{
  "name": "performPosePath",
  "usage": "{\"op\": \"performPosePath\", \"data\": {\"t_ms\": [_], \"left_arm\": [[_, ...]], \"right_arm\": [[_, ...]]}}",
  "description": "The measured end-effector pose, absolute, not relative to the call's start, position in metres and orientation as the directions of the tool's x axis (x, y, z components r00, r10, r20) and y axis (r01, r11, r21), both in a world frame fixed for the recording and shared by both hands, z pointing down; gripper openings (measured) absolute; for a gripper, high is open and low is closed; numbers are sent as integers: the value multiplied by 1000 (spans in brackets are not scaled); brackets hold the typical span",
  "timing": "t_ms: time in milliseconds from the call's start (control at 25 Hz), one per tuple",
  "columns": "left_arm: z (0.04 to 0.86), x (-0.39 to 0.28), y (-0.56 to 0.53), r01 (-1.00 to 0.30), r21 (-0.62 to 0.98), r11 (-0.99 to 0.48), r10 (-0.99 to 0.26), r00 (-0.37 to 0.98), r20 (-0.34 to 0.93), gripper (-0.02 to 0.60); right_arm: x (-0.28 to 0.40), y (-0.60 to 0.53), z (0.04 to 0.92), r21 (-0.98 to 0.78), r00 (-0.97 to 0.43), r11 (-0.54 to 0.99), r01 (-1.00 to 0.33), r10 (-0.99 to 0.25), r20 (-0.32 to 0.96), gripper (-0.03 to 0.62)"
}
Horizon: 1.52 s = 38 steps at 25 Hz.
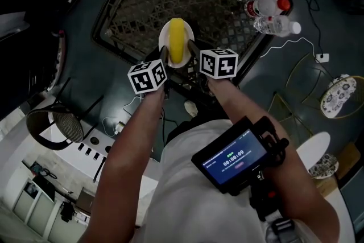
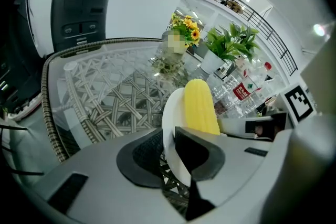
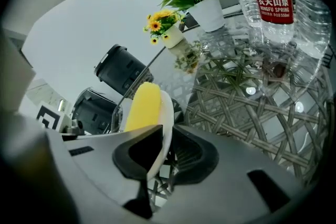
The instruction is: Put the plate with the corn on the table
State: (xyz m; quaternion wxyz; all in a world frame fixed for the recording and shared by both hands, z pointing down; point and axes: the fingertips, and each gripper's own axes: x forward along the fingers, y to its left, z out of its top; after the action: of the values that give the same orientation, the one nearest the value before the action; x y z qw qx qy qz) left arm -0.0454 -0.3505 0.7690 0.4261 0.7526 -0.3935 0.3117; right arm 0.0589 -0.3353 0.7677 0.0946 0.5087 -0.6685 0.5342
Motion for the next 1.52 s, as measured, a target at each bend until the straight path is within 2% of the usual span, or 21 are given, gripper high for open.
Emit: {"op": "performPosePath", "data": {"t_ms": [160,280,360,640,880,920,1000,1120,1200,1520], "left_arm": [[769,-45,-350,-857,398,-327,-330,498,802,57],[768,-47,-351,-867,394,-304,-343,485,804,92],[765,-48,-351,-872,388,-299,-349,478,806,92],[751,-69,-346,-887,372,-273,-378,454,807,92],[720,-73,-336,-855,418,-307,-408,515,754,91],[714,-73,-332,-845,429,-319,-412,531,740,89],[701,-74,-323,-828,445,-342,-423,558,714,48],[683,-81,-311,-810,457,-367,-439,584,683,23],[675,-85,-298,-802,461,-379,-442,595,671,9],[644,-101,-225,-764,471,-441,-448,642,623,8]], "right_arm": [[61,-334,767,-616,-451,-97,-782,-594,666,38],[65,-334,766,-613,-433,-115,-782,-606,667,41],[69,-333,766,-608,-419,-132,-783,-610,672,58],[80,-322,761,-568,-383,-153,-809,-595,706,58],[77,-312,738,-564,-401,-98,-820,-603,689,57],[75,-307,732,-565,-405,-91,-820,-606,685,55],[72,-297,722,-565,-410,-72,-822,-614,674,54],[67,-285,706,-559,-415,-37,-828,-629,657,11],[64,-274,696,-553,-417,-18,-833,-635,650,8],[37,-217,650,-582,-464,49,-812,-659,592,8]]}}
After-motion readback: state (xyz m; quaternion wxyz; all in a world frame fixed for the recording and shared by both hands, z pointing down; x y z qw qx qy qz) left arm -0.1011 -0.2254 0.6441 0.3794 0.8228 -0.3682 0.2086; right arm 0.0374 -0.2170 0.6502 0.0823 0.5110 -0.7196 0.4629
